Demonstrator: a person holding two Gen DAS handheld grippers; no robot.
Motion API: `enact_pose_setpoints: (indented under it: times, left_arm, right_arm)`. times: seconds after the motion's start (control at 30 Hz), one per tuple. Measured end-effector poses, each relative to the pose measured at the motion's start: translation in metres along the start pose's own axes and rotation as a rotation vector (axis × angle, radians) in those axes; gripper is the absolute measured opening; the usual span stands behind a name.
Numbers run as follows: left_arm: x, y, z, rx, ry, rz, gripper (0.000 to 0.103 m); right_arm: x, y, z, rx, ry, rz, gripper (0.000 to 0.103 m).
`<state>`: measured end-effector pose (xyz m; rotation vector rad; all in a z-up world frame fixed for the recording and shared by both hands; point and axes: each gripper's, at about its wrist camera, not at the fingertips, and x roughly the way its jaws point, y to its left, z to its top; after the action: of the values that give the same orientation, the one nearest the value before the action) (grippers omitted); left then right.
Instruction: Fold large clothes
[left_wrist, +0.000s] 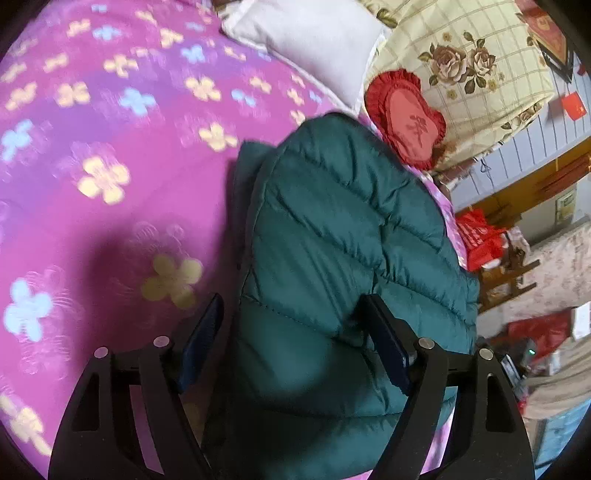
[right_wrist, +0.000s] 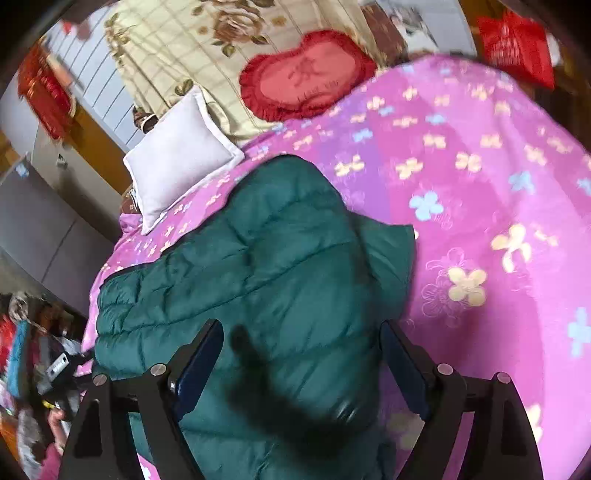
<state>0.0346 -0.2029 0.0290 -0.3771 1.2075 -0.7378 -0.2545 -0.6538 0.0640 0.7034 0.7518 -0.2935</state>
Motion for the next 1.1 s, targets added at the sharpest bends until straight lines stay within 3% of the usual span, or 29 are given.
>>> enact_pose_setpoints:
  times: [0.1,0.3,0.5,0.63,0.8,0.87,0.93,1.1]
  left_arm:
    - [0.008,0.003,0.001,-0.003,0.016,-0.022,0.087]
    - [0.016,0.004,0.006,0.008,0.029,-0.048,0.089]
    - [0.022,0.001,0.013,0.032,0.065,-0.046,0.091]
    - [0.022,0.001,0.011,0.059,0.046,-0.046,0.092]
    - [0.025,-0.002,0.01,0.067,0.035,-0.037,0.094]
    - [0.03,-0.007,0.011,0.089,0.061,-0.058,0.093]
    - [0.035,-0.012,0.008,0.102,0.083,-0.087,0.083]
    - [0.027,-0.025,0.001,0.165,0.042,-0.093,0.049]
  right_arm:
    - [0.018,-0.01,0.004,0.0,0.034,0.02,0.086]
    - [0.042,-0.015,0.006,-0.021,0.033,0.063,0.103]
    - [0.032,-0.02,0.015,-0.028,-0.043,0.027,0.103]
    - [0.049,-0.035,0.017,0.025,0.047,0.086,0.103]
    - [0.056,-0.029,0.016,0.004,0.063,0.134,0.103]
    - [0.06,-0.022,0.012,0.007,0.086,0.163,0.093]
    - [0.062,-0.019,0.007,0.04,0.11,0.217,0.073]
    - [0.043,-0.006,-0.002,0.033,0.069,0.218,0.048]
